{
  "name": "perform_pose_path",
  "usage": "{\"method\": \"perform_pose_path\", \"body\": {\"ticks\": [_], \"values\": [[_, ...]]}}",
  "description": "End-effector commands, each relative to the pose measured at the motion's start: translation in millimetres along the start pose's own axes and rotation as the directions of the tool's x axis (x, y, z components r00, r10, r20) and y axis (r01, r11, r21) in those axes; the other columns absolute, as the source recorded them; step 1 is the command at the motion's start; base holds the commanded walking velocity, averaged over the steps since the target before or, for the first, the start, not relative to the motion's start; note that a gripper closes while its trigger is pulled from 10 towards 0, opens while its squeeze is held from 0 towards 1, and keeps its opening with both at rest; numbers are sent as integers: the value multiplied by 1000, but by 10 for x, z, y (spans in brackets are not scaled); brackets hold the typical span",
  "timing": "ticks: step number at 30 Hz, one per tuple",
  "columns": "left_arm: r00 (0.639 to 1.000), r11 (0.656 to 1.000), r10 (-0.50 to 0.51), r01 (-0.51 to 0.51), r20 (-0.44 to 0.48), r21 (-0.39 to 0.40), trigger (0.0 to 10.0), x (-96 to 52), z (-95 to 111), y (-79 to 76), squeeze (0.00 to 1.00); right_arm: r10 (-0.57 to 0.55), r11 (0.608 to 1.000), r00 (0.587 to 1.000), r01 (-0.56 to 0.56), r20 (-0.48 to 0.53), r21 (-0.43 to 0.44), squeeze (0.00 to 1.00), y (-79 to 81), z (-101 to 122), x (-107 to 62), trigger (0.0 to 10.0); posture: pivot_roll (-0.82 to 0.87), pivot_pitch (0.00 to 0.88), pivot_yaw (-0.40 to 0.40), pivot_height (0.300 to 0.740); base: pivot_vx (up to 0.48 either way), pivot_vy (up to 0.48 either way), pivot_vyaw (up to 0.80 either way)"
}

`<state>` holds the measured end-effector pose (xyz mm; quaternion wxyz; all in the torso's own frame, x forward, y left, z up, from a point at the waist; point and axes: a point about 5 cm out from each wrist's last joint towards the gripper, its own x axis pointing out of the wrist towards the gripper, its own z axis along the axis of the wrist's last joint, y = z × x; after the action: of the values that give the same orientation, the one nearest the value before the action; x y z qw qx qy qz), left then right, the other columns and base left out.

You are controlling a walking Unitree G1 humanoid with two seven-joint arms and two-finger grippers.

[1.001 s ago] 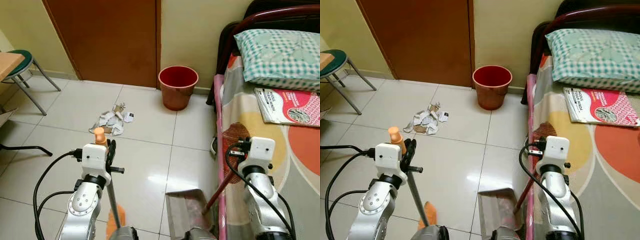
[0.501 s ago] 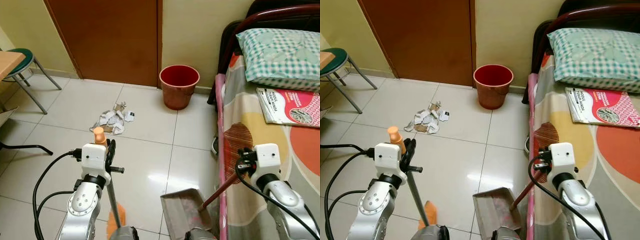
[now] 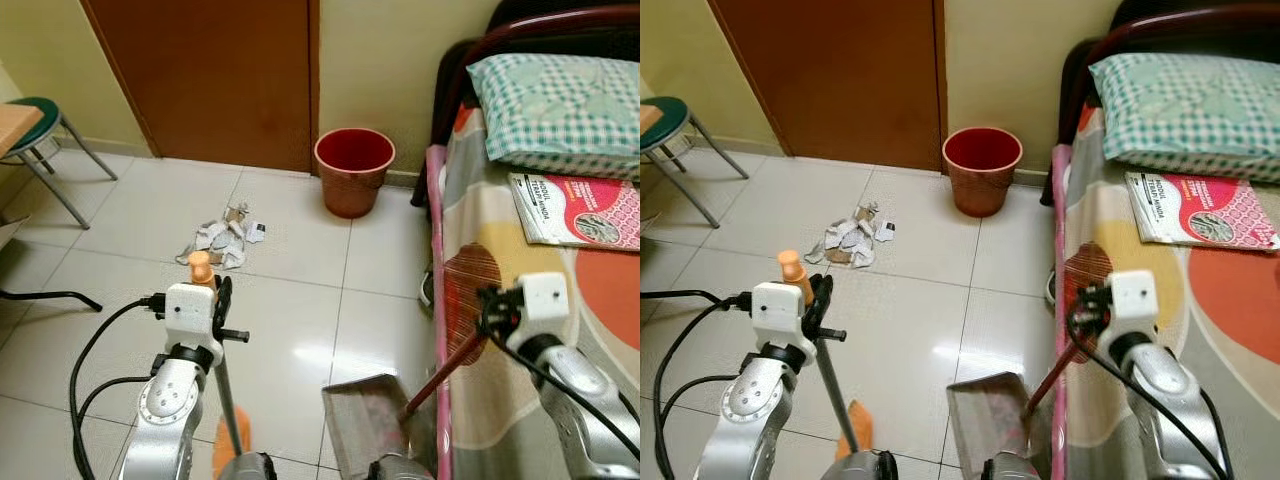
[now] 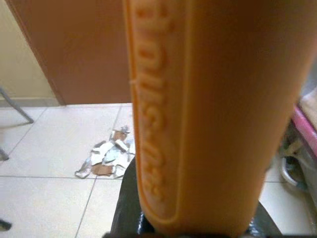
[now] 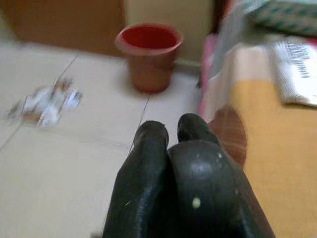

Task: Sweep floor

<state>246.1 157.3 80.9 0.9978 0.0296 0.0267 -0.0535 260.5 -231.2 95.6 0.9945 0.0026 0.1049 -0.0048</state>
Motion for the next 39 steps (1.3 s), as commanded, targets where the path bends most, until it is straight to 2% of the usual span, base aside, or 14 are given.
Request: {"method": "perform_pose_path", "body": {"ticks": [1,3,4,7,8,9,10,12,18,22,25,27,34,39], "values": [[999,1000,29,-30,45,6,10000,63,93,29,0,-65,997,994,61,92,52,0,5,143,43,10000,-35,92,8,740,0,0,0],[998,999,41,-42,50,12,10000,88,108,41,0,-91,993,989,81,117,90,0,28,173,74,10000,-36,84,11,740,0,0,0],[997,998,54,-55,63,16,10000,116,144,60,0,-116,989,981,99,155,112,0,78,226,103,0,-35,79,15,740,0,0,0],[993,996,80,-83,82,24,10000,143,190,93,0,-115,987,972,89,204,136,0,187,279,134,0,-31,65,20,740,0,0,0],[992,995,90,-93,89,26,10000,148,203,109,0,-104,988,969,75,222,134,0,254,296,149,2431,-35,63,20,740,0,0,0],[992,995,90,-93,89,26,10000,148,203,109,0,-104,988,969,75,222,134,0,254,296,149,2431,-35,63,20,740,0,0,0],[992,995,92,-95,87,28,10000,144,178,112,0,-111,987,967,80,229,142,0,280,294,160,10000,-39,55,12,740,0,0,0],[993,995,91,-94,80,32,10000,137,137,113,0,-119,984,965,83,235,157,0,304,287,174,10000,-39,55,12,740,0,0,0],[992,994,105,-107,69,35,10000,111,73,110,0,-117,989,957,89,264,116,0,389,280,212,10000,-40,29,-9,740,0,0,0],[991,993,112,-115,71,38,10000,135,48,105,0,-98,995,955,90,280,41,0,435,251,221,10000,-43,13,-23,740,0,0,0],[991,993,109,-113,78,41,10000,158,58,102,0,-97,995,957,92,274,29,0,453,226,219,10000,-50,14,-23,740,0,0,0],[991,994,101,-105,82,41,10000,188,72,104,0,-97,994,967,104,235,-18,0,478,144,209,10000,-51,17,-15,740,0,0,0],[994,996,82,-85,73,39,10000,182,38,54,0,-104,993,988,109,117,-37,0,460,-99,177,10000,-49,16,-19,740,0,0,0],[994,996,88,-90,65,30,10000,186,2,39,0,-111,993,986,116,122,-30,0,431,-118,186,10000,-38,14,-23,740,0,0,0]]}}
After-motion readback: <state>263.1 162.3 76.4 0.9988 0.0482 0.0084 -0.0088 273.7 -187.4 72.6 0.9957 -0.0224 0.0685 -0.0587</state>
